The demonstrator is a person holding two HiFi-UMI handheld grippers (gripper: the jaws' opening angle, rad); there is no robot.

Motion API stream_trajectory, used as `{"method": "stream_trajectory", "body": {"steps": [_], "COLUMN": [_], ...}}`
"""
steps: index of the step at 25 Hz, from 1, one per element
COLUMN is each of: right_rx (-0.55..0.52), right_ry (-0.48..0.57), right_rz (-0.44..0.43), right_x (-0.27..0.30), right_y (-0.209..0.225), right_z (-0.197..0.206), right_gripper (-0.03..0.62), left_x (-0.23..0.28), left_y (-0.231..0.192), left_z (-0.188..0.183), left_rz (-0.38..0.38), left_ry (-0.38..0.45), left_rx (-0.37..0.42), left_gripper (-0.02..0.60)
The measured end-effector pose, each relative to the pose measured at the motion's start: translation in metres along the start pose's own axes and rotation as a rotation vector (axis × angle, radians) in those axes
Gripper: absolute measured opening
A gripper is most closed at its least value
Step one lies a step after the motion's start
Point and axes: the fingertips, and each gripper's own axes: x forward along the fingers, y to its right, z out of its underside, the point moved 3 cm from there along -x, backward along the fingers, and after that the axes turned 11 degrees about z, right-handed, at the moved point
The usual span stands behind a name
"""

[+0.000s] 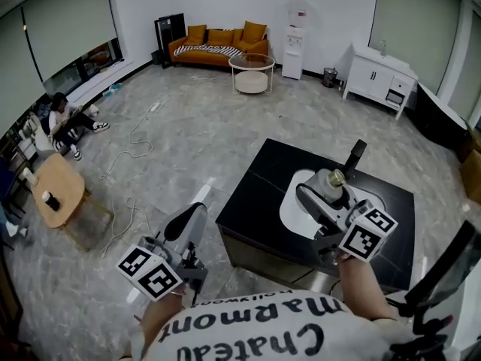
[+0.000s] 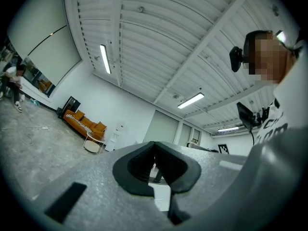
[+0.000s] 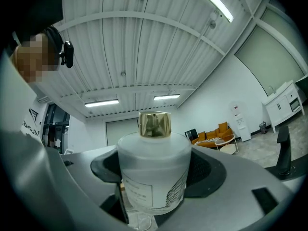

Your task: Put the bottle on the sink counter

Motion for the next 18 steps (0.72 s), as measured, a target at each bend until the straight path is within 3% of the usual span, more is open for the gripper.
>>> {"method": "stream_trajectory", "body": {"steps": [9, 18], "right_rx": [0.038, 0.071], "right_ry": [-0.063, -0.108], "right_rz": [0.033, 0.131], "right_x": [0.055, 0.132], "right_y": [0.047, 0.099], "right_z": [0.029, 0.057], "right_gripper": [0.342, 0.342], "left_x": [0.033, 0.081], "left_y": [-0.042, -0.144], "left_z": [0.019, 0.023], "left_rz": [0.018, 0.056], "left_ry": [-0.073, -0.120], "left_rx": [-0.057, -0.129], "left_gripper": [0.014, 0.015]}}
